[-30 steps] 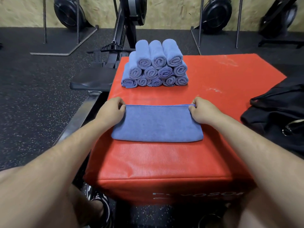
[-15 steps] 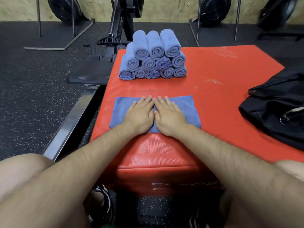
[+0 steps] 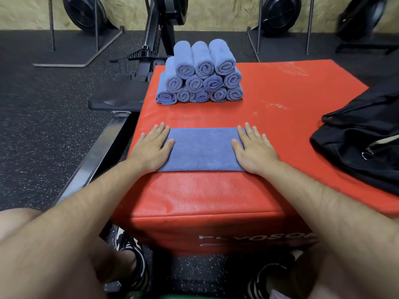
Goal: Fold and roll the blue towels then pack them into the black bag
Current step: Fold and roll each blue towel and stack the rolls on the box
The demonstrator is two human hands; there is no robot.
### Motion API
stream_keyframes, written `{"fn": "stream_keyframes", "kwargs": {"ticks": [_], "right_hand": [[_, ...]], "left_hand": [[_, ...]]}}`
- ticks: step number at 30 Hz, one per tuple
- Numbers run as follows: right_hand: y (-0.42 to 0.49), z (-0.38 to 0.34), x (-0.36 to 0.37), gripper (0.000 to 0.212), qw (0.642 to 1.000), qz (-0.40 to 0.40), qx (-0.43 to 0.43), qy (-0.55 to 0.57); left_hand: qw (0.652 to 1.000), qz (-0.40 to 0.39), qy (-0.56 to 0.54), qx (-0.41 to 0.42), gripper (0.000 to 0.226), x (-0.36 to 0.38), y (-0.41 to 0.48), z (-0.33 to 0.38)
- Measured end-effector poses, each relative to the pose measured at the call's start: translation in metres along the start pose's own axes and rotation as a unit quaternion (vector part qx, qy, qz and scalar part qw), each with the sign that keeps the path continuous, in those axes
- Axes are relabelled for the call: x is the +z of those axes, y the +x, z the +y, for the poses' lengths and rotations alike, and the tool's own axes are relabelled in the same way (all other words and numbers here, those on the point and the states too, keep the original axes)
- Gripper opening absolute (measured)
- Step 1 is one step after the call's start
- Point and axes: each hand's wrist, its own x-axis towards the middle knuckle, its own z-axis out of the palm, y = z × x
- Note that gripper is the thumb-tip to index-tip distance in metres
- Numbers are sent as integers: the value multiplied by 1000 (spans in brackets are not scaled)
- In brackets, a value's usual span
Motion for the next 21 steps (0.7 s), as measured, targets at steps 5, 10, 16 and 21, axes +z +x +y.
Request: {"fn": "stream_keyframes", "kwargs": {"ticks": [5, 10, 16, 21], "right_hand": [[0, -15, -6, 65, 996, 34, 1, -88], [-24, -78, -8, 36, 976, 149, -132, -93], [-29, -106, 3, 47, 983, 84, -142, -79], [-22, -93, 3, 45, 975, 92, -170, -107]], "left_hand": [[999, -3, 38, 14, 62, -9, 3, 11], [987, 39, 12, 154, 43, -16, 10, 34], [983, 50, 65, 164, 32, -18, 7, 33], [982, 77, 115, 132, 32, -21, 0, 30]]}}
